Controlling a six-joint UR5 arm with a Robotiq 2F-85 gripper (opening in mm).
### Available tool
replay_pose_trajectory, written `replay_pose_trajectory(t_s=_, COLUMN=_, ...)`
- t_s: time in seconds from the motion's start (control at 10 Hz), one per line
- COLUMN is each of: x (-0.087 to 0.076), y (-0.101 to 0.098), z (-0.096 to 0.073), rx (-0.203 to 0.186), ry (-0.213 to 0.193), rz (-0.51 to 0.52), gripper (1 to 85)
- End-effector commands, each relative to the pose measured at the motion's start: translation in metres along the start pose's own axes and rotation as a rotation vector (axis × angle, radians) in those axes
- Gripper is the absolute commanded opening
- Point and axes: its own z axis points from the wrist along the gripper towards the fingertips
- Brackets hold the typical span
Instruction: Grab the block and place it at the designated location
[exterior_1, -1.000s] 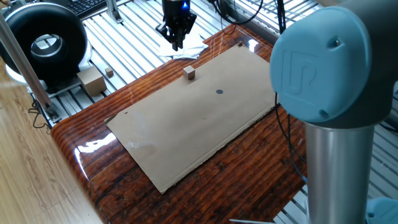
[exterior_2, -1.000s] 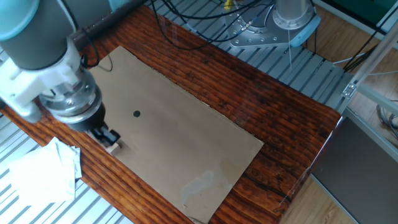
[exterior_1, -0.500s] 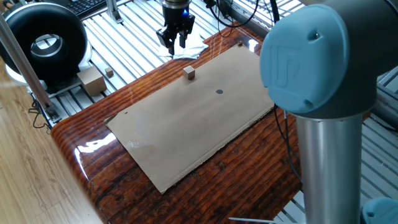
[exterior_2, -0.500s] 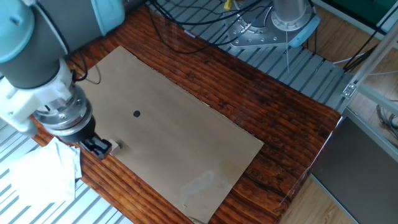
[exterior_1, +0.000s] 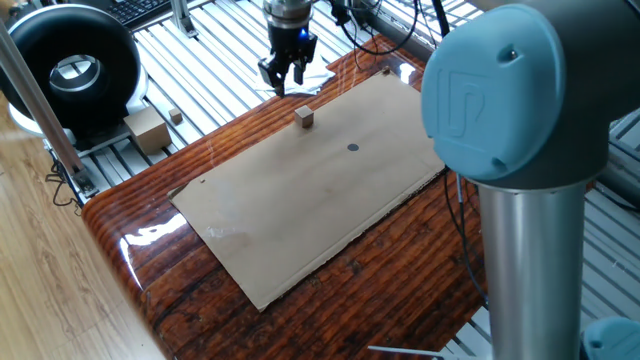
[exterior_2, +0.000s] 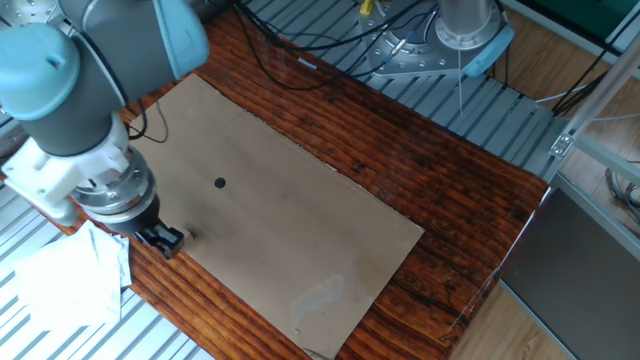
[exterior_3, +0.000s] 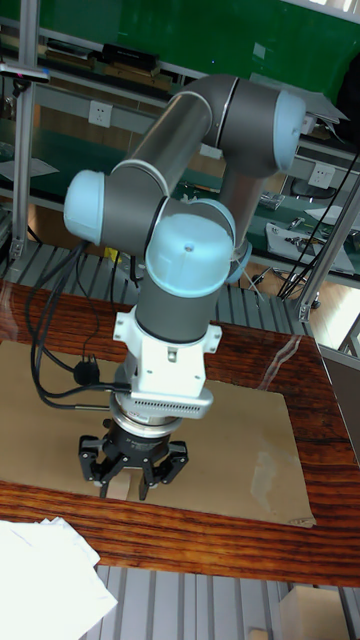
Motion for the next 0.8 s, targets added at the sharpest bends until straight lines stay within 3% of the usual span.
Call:
replay_pose_trajectory(t_s=0.0, x=0.011, y=0.007, z=0.012, rx=-0.004, ry=0.004, rz=0.069, gripper=50.7)
replay_pose_trajectory(t_s=0.3, x=0.009, y=-0.003, z=0.019, rx=0.035, ry=-0.021, rz=0.113, gripper=50.3)
replay_pose_trajectory(t_s=0.7, x=0.016, y=0.0, z=0.019, rx=0.03, ry=-0.001, rz=0.151, gripper=48.7)
